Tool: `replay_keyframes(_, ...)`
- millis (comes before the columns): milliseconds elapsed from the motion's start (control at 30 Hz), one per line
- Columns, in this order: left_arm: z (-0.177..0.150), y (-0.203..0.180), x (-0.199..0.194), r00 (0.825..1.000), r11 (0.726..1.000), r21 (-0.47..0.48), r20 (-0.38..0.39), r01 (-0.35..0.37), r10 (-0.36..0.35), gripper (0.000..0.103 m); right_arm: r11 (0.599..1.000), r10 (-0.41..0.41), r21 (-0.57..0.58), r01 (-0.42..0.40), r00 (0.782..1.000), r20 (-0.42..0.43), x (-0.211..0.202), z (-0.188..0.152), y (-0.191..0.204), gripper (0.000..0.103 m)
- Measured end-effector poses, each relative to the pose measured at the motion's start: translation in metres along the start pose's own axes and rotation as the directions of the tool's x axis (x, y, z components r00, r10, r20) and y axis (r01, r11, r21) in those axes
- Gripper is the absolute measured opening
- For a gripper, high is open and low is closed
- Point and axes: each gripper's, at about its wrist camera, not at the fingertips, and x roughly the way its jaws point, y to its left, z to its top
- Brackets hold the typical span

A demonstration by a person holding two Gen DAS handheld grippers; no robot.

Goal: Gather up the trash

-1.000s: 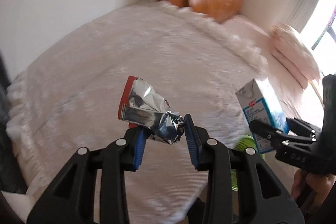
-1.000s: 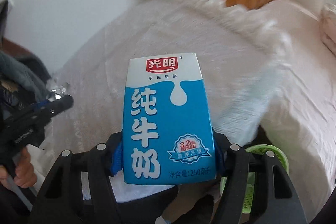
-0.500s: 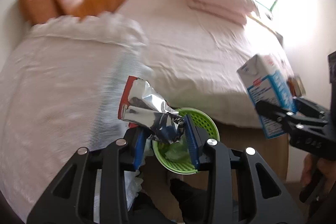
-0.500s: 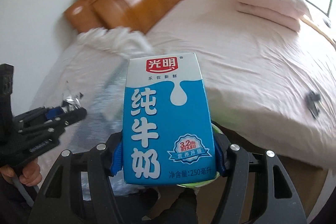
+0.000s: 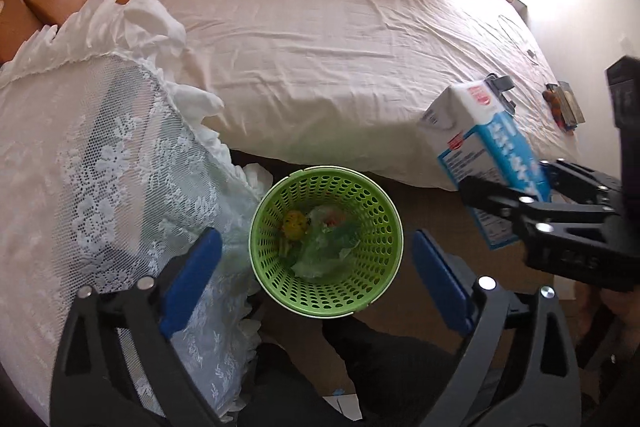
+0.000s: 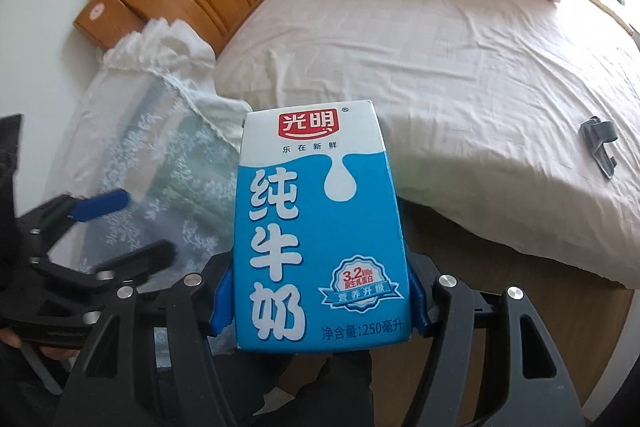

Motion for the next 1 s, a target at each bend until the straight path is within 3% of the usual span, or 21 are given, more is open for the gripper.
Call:
replay_keyframes(233, -0.005, 0.02, -0.019, 0.998, 0.996, -0.066, 0.029, -0.057, 0.059, 0.092, 0.997, 0.039, -0.067, -0.046, 0.995, -0.095, 0.043, 0.002, 0.012, 0.068)
replay_keyframes(267, -0.006, 0.023, -0.022, 0.997, 0.995, -0.076, 0.034, -0.065, 0.068, 0.093, 0.995, 0.043, -0.08, -0.053, 0.992, -0.12, 0.05, 0.001, 0.016, 0.071)
replay_keyframes(333, -0.01, 0.033, -0.031, 0.994, 0.99, -0.107, 0.05, -0.087, 0.093, 0.094, 0.994, -0.003, -0.111, -0.015, 0.987, -0.158, 0.063, -0.001, 0.026, 0.096)
replay_keyframes(467, -0.017, 0.05, -0.046, 0.99, 0.981, -0.158, 0.071, -0.108, 0.121, 0.095, 0.99, -0.085, -0.128, 0.063, 0.981, -0.173, 0.07, 0.0, 0.04, 0.098)
replay_keyframes(567, -0.022, 0.064, -0.061, 0.986, 0.973, -0.194, 0.09, -0.124, 0.143, 0.095, 0.992, -0.085, -0.106, 0.069, 0.984, -0.155, 0.059, 0.008, 0.051, 0.098)
replay_keyframes(700, -0.027, 0.087, -0.094, 0.972, 0.958, -0.249, 0.147, -0.143, 0.184, 0.095, 0.987, -0.089, -0.142, 0.079, 0.994, -0.062, 0.024, 0.033, 0.083, 0.099)
replay_keyframes(767, -0.029, 0.102, -0.126, 0.951, 0.941, -0.299, 0.207, -0.16, 0.228, 0.095, 0.982, -0.064, -0.176, 0.067, 0.998, 0.027, -0.008, 0.053, 0.114, 0.101)
replay_keyframes(833, -0.032, 0.119, -0.167, 0.91, 0.914, -0.358, 0.285, -0.19, 0.301, 0.095, 0.972, -0.01, -0.23, 0.04, 0.992, 0.127, -0.043, 0.07, 0.146, 0.101)
replay_keyframes(867, -0.034, 0.126, -0.186, 0.884, 0.899, -0.383, 0.317, -0.212, 0.343, 0.095, 0.965, 0.023, -0.262, 0.024, 0.984, 0.174, -0.06, 0.077, 0.163, 0.101)
replay_keyframes(967, -0.039, 0.149, -0.251, 0.778, 0.836, -0.468, 0.397, -0.286, 0.488, 0.095, 0.935, 0.123, -0.354, -0.009, 0.945, 0.302, -0.108, 0.095, 0.215, 0.101)
replay_keyframes(1000, -0.041, 0.155, -0.268, 0.753, 0.819, -0.491, 0.408, -0.295, 0.516, 0.095, 0.928, 0.148, -0.372, -0.011, 0.928, 0.341, -0.122, 0.099, 0.229, 0.101)
